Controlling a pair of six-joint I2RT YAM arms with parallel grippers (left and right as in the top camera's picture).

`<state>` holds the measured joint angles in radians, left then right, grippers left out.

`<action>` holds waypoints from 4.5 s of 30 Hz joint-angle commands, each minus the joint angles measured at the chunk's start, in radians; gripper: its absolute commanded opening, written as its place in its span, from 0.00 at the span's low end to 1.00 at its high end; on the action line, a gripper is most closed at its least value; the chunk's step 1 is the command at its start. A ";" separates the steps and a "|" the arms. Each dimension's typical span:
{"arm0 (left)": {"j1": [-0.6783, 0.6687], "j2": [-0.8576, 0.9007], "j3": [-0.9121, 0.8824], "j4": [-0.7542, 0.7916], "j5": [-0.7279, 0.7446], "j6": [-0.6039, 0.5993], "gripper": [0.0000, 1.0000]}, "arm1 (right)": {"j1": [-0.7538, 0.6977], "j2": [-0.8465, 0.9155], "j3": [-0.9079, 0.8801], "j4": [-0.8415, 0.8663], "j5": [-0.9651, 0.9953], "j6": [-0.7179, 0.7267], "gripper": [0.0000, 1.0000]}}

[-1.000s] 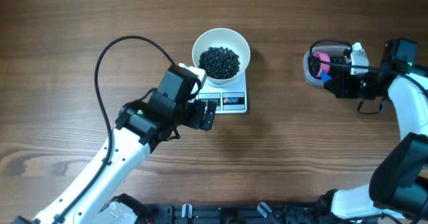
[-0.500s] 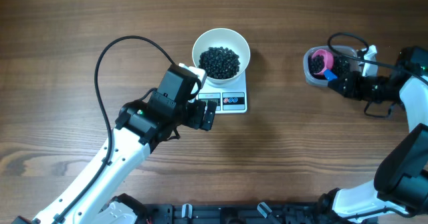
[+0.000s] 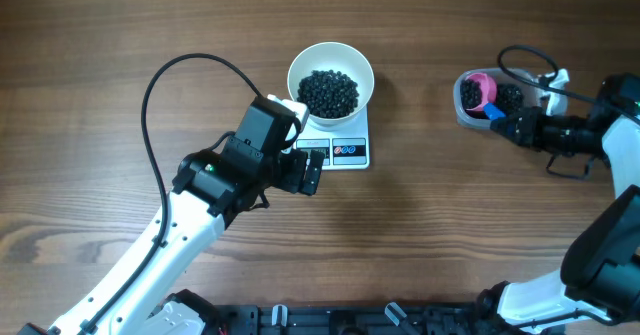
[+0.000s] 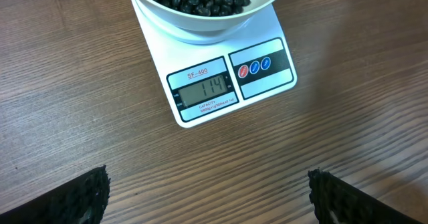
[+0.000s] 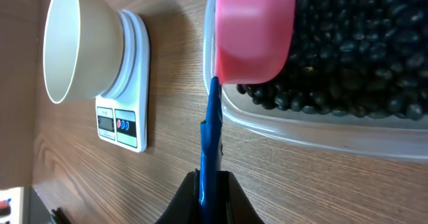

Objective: Scoop item into bowl and weigh 150g on scale
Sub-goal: 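Drag the scoop through the beans in the tub to fill it, then lift the filled scoop and move it over the white bowl, then tilt the pink scoop with the right gripper to pour beans into bowl, then carry the empty scoop back to the bean tub with the right gripper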

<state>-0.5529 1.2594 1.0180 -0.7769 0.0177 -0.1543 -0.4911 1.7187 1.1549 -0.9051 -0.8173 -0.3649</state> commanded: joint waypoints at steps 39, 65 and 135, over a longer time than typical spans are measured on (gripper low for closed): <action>0.008 0.000 -0.012 0.003 0.008 0.013 1.00 | -0.040 0.017 0.008 -0.057 -0.703 0.178 0.04; 0.008 0.000 -0.012 0.003 0.008 0.013 1.00 | 0.576 0.003 0.008 0.523 -0.279 0.558 0.04; 0.008 0.000 -0.012 0.003 0.008 0.013 1.00 | 0.467 -0.441 0.010 0.514 0.719 0.365 0.04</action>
<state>-0.5529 1.2598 1.0180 -0.7769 0.0177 -0.1543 0.1196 1.3094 1.1545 -0.3393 -0.1436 -0.0257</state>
